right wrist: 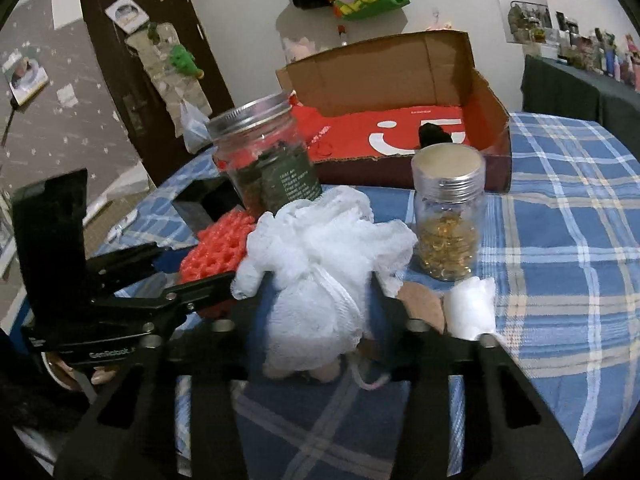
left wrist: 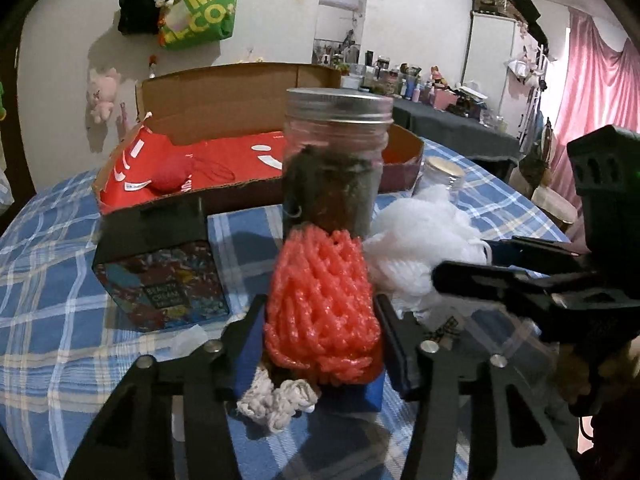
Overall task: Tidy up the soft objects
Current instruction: 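Grasp the white mesh sponge with the right tool while the left tool grasps the orange-red mesh net, then carry the white sponge with the right tool while the left tool carries the orange net into the box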
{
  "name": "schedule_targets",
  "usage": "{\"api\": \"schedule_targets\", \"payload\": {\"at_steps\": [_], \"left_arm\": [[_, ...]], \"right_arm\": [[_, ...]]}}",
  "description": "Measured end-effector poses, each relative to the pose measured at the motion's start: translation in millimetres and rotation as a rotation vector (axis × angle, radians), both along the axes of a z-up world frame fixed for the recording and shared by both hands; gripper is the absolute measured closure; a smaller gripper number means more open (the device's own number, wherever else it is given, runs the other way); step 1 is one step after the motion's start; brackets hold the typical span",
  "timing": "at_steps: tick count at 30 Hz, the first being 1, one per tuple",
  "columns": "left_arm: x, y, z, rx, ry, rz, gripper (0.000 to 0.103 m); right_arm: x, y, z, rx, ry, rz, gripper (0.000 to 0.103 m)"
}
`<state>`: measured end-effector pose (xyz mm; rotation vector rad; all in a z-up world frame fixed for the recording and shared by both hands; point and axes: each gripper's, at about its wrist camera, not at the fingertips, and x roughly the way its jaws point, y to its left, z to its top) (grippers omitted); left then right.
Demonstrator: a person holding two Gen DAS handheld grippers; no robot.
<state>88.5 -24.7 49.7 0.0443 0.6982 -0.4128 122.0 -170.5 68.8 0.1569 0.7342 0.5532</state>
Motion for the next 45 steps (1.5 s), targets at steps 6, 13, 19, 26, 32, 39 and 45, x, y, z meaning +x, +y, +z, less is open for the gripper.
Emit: {"api": "schedule_targets", "payload": {"at_steps": [6, 13, 19, 26, 32, 39, 45], "left_arm": [[-8.0, 4.7, 4.3, -0.02, -0.012, -0.004, 0.057], [-17.0, 6.7, 15.0, -0.029, -0.042, -0.01, 0.057], [-24.4, 13.6, 23.4, -0.038, -0.063, -0.006, 0.057], [-27.7, 22.2, 28.8, -0.028, -0.071, 0.019, 0.057], [-28.0, 34.0, 31.2, -0.022, -0.07, 0.059, 0.057], [-28.2, 49.5, 48.7, -0.017, -0.124, 0.089, 0.057], [-24.2, 54.8, 66.5, -0.016, -0.17, 0.097, 0.057]], "right_arm": [[-12.0, -3.3, 3.8, 0.003, -0.034, -0.035, 0.084], [-24.8, -5.4, 15.9, 0.004, -0.079, -0.066, 0.088], [-32.2, -6.0, 24.7, 0.008, -0.104, -0.072, 0.09], [-38.9, -12.2, 32.4, 0.0, -0.129, -0.093, 0.09], [-43.9, -19.3, 37.5, 0.007, -0.14, -0.119, 0.09], [-46.2, -27.5, 55.8, 0.012, -0.182, -0.139, 0.09], [-38.8, -31.5, 76.8, 0.009, -0.231, -0.146, 0.09]]}}
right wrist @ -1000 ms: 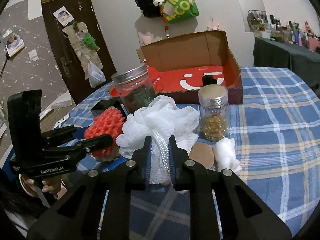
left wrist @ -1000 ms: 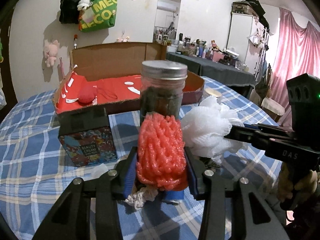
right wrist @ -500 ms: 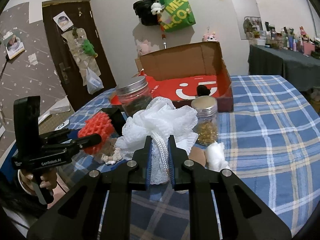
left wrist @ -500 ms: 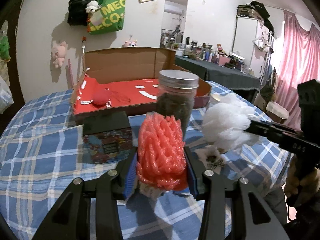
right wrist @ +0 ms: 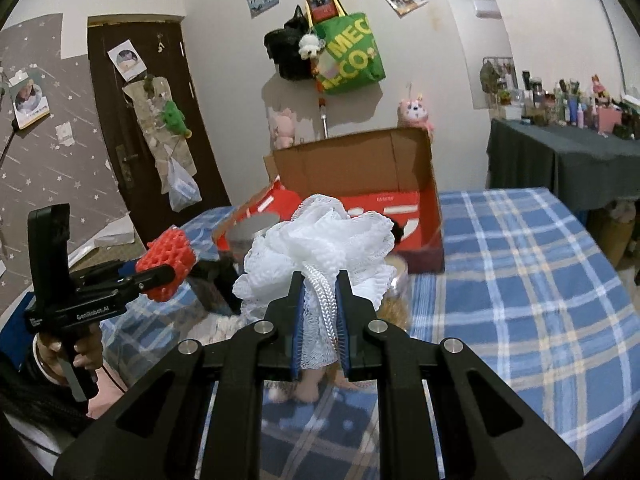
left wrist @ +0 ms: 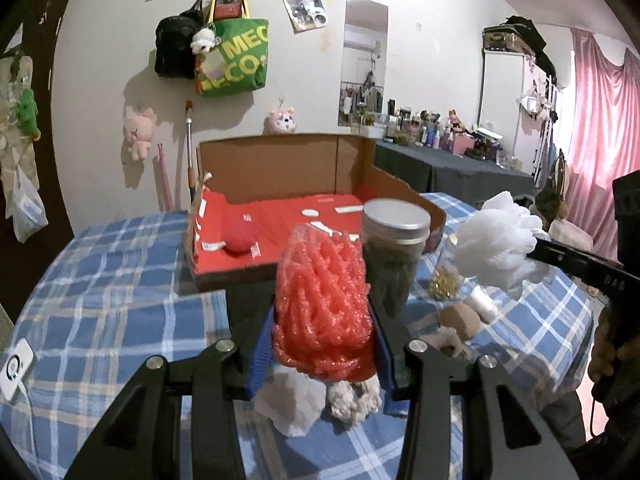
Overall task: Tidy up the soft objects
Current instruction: 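Carry the white sponge with the right tool while the left tool carries the orange net into the box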
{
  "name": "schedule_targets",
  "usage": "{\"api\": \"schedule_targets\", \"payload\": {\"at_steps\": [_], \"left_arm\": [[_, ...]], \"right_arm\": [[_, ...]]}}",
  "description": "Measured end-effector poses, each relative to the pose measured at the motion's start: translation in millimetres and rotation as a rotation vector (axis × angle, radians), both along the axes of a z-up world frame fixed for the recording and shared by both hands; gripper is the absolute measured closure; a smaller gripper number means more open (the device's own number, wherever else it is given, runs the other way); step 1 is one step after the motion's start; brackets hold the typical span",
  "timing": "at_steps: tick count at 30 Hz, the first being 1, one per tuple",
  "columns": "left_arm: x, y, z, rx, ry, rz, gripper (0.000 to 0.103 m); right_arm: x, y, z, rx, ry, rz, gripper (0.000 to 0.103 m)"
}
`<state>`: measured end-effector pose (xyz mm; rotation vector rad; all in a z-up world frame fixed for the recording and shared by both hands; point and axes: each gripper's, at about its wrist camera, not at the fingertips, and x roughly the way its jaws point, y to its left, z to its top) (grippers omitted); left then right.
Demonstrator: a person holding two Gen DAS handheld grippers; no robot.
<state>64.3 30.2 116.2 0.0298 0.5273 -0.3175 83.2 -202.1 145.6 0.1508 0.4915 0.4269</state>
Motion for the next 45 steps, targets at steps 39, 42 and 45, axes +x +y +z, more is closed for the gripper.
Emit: {"api": "schedule_targets", "payload": {"at_steps": [39, 42, 45], "left_arm": [[175.0, -8.7, 45.8, 0.08, 0.073, -0.091, 0.057], [198.8, -11.4, 39.6, 0.088, 0.113, -0.099, 0.057], [216.9, -14.5, 34.9, 0.089, 0.148, -0.102, 0.057]], "right_arm": [[196.2, 37.1, 64.2, -0.239, -0.001, 0.097, 0.09], [220.5, 45.4, 55.8, -0.278, 0.037, 0.097, 0.09], [245.1, 53.0, 44.1, -0.303, 0.091, 0.101, 0.09]]}}
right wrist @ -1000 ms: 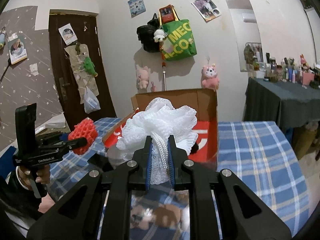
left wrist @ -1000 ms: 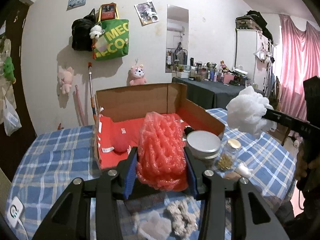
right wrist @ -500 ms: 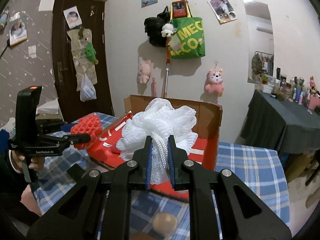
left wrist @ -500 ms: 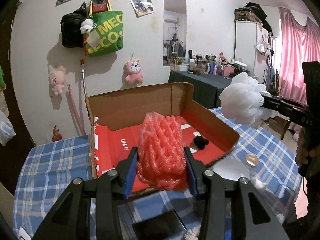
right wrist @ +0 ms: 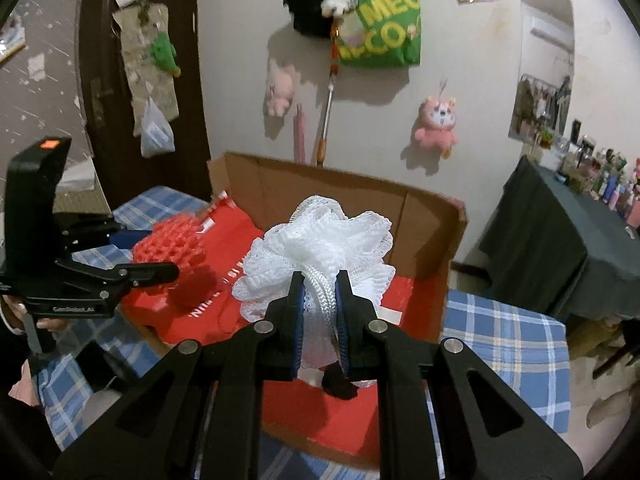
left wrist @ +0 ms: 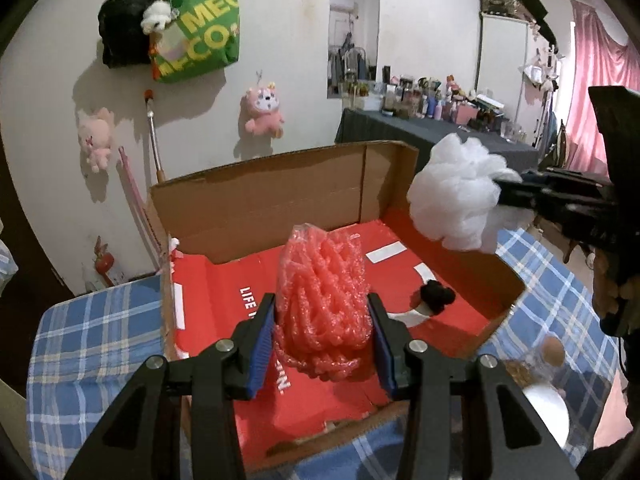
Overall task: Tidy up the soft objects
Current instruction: 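Carry the white sponge with the right tool while the left tool carries the orange net into the box, then open the right tool to release the white sponge while the left tool releases the orange net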
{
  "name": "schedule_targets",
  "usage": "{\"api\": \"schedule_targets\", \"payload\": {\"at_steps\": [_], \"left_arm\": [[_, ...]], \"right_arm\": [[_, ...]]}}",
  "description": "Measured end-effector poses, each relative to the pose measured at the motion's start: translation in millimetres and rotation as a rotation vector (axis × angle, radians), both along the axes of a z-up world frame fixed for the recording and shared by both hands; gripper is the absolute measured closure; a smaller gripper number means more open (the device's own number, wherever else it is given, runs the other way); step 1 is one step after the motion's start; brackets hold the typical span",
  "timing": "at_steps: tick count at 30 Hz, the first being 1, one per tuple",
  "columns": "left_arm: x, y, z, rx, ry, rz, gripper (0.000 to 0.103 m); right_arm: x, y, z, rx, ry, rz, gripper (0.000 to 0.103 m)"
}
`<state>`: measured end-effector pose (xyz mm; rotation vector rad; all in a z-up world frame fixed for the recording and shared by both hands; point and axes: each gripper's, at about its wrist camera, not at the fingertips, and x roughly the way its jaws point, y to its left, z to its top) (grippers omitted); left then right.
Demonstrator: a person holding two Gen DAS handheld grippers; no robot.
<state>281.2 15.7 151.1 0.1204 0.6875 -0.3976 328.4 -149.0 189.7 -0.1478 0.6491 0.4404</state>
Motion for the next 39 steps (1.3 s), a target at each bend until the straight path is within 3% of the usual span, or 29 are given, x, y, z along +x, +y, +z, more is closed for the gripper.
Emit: {"api": "schedule_targets", "payload": {"at_steps": [12, 19, 25, 39], "left_arm": [[101.9, -22.0, -30.9, 0.091, 0.135, 0.013, 0.057], [150.5, -23.5, -57.9, 0.104, 0.222, 0.041, 0.056], [164.6, -28.8, -72.5, 0.115, 0.262, 0.06, 0.056], [162.5, -29.6, -79.7, 0.151, 0.259, 0.092, 0.052]], "right_arm": [[106.1, 30.5, -51.2, -0.113, 0.22, -0.053, 0.09], [140.3, 38.8, -74.1, -0.138, 0.291, -0.092, 0.09], [153.8, 41.3, -82.2, -0.144, 0.311, -0.105, 0.089], [149.8, 32.9, -88.9, -0.137, 0.379, -0.151, 0.08]]}}
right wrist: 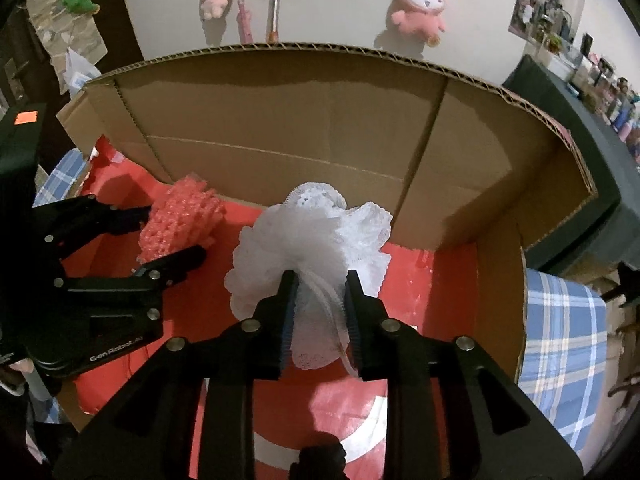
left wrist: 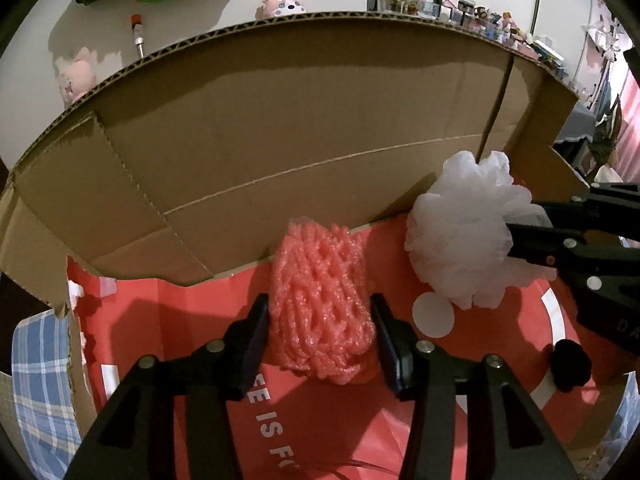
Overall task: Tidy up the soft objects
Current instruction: 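Open the right tool to release the white sponge while the left tool releases the orange net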
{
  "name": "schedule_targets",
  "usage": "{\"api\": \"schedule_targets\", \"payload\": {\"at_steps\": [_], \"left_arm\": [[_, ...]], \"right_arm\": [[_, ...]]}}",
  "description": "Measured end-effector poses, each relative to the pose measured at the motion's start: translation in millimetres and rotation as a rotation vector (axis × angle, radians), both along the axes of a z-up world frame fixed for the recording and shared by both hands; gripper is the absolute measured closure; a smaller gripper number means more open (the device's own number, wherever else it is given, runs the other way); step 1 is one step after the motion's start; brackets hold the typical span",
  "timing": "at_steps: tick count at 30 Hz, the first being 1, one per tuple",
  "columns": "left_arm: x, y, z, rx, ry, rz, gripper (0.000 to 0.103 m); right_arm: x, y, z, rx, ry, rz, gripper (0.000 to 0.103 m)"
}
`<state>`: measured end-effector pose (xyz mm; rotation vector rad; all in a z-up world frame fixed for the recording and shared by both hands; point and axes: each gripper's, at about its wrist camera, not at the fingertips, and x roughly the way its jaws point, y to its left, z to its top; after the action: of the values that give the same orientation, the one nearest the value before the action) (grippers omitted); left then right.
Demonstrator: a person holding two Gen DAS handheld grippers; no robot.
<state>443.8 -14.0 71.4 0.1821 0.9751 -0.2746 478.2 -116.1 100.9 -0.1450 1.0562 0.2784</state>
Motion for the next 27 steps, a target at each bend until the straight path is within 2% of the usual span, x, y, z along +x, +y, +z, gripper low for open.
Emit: {"api": "schedule_targets", "payload": {"at_steps": [7, 9, 10, 11, 15, 20, 27], "left_arm": [[-9.2, -4.4, -1.6, 0.016, 0.003, -0.001, 0.045], [-11.1, -3.8, -1.7, 0.014, 0.005, 0.003, 0.041], [-12.6, -3.6, -1.0, 0.011, 0.003, 0.006, 0.039], [-13.6, -4.0, -0.5, 0.01, 0.002, 0.009, 0.035], [-20.1, -4.4, 5.0, -0.01, -0.014, 0.003, 0.027], [-28.7, -3.8, 12.8, -0.001, -0.034, 0.01, 0.022], [-42.2, 3.7, 32.1, 0.0, -0.079, 0.024, 0.012]], "right_arm": [[0.4, -8.5, -4.1, 0.003, 0.033, -0.025, 0.072], [1.0, -9.6, -4.5, 0.013, 0.043, -0.03, 0.061], [0.6, -10.1, -3.9, 0.015, 0.04, -0.03, 0.047], [-0.3, -10.1, -2.6, 0.013, 0.03, -0.027, 0.044], [0.0, -11.6, -0.8, 0.012, 0.021, -0.03, 0.044], [-3.4, -10.2, 4.3, 0.005, 0.009, -0.034, 0.044], [-24.8, -11.4, 26.8, 0.027, -0.027, -0.046, 0.043]]}}
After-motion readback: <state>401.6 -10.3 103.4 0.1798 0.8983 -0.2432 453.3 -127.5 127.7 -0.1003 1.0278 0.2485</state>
